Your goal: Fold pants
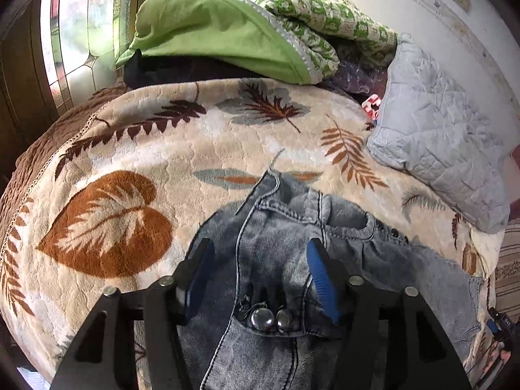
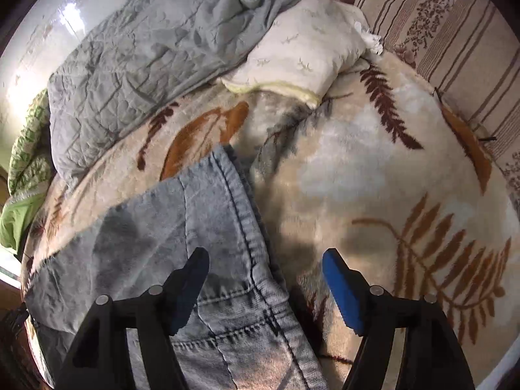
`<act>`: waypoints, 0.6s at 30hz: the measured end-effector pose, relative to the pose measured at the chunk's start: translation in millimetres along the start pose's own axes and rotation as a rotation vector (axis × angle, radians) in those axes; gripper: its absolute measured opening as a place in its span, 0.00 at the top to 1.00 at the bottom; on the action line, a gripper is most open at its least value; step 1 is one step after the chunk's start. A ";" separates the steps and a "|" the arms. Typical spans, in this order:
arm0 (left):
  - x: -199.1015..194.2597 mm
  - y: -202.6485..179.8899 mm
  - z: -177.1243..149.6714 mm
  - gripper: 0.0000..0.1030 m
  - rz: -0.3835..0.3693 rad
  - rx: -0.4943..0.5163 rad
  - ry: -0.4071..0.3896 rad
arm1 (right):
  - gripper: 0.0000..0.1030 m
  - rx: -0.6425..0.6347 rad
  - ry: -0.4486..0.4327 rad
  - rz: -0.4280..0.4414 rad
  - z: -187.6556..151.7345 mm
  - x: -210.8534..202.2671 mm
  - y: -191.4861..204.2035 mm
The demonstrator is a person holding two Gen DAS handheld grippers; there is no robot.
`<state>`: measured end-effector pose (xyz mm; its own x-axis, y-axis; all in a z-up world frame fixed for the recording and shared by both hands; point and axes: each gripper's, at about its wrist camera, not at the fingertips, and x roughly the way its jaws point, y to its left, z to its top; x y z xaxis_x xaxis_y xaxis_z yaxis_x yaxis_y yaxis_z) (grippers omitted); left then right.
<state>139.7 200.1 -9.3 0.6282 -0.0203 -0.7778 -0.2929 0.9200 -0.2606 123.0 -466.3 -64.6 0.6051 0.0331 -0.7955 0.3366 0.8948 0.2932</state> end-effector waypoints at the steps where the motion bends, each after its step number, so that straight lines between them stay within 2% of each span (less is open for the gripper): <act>1: 0.2 -0.4 7.3 0.32 -0.017 -0.001 -0.013 | 0.27 0.001 -0.028 0.015 8.5 -4.5 2.1; 3: 10.1 -2.4 21.3 0.32 -0.056 -0.003 0.008 | 0.27 0.003 -0.045 0.074 26.6 -2.2 8.0; 5: 27.2 -5.8 33.3 0.32 -0.130 -0.017 0.056 | 0.27 0.005 -0.019 0.115 46.4 15.0 18.0; 9: 66.1 -11.8 51.6 0.34 -0.173 -0.057 0.152 | 0.28 -0.077 0.032 0.079 61.8 55.5 44.7; 10: 76.0 -10.0 54.3 0.40 -0.162 -0.077 0.177 | 0.31 -0.089 0.048 0.071 62.0 63.1 46.6; 13: 100.1 -8.5 57.7 0.49 -0.143 -0.093 0.241 | 0.32 -0.128 0.056 0.053 58.9 68.3 50.1; 18: 117.6 -13.7 62.7 0.50 -0.140 -0.080 0.270 | 0.34 -0.149 0.078 0.048 58.1 72.6 46.1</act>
<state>262.7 209.7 -61.3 0.4552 -0.2581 -0.8521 -0.2790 0.8675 -0.4118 224.3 -448.5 -78.0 0.5581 0.1065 -0.8229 0.1943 0.9474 0.2544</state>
